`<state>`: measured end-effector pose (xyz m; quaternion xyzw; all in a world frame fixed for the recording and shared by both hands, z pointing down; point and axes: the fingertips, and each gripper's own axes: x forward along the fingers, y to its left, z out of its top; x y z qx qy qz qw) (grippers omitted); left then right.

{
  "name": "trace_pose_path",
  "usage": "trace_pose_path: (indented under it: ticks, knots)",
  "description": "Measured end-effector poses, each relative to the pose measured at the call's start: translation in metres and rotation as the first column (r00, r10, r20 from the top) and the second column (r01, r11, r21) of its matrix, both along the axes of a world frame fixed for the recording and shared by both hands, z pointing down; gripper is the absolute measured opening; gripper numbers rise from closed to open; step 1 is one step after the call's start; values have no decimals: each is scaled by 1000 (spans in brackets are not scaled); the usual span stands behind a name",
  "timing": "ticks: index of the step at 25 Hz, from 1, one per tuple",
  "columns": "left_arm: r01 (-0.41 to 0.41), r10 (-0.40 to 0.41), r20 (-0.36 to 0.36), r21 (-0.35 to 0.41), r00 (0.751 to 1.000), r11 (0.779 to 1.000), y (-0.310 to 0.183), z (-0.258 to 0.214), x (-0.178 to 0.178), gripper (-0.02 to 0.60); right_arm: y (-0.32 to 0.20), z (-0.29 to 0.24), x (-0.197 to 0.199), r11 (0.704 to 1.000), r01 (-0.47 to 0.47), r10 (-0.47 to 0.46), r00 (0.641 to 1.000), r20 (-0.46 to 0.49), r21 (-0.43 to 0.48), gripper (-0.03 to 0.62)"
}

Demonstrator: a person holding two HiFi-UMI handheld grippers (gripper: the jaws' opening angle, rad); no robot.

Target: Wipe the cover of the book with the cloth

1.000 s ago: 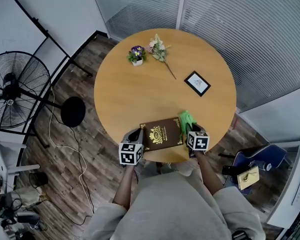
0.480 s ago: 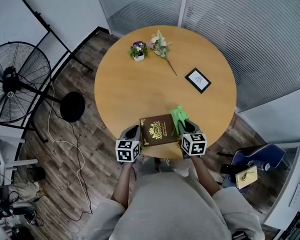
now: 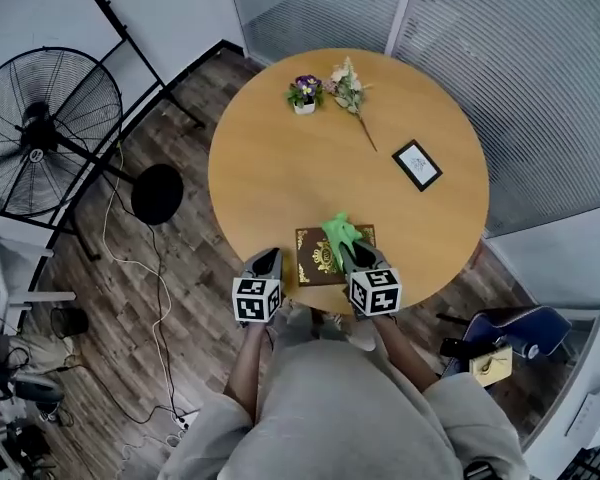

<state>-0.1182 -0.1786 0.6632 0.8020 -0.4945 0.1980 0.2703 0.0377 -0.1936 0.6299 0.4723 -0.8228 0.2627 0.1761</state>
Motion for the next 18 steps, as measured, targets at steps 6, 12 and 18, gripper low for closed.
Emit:
trace_pose_path:
  ticks: [6, 12, 18]
  knots:
    - [56, -55, 13, -5, 998, 998, 8, 2, -28, 8, 8, 8, -45, 994, 103, -103, 995, 5, -27, 72]
    - [87, -87, 16, -6, 996, 996, 13, 2, -45, 8, 14, 16, -79, 984, 170, -169, 986, 12, -48, 72]
    - [107, -107, 17, -16, 994, 994, 16, 5, -57, 8, 20, 45, -99, 973, 199, -200, 980, 7, -119, 72]
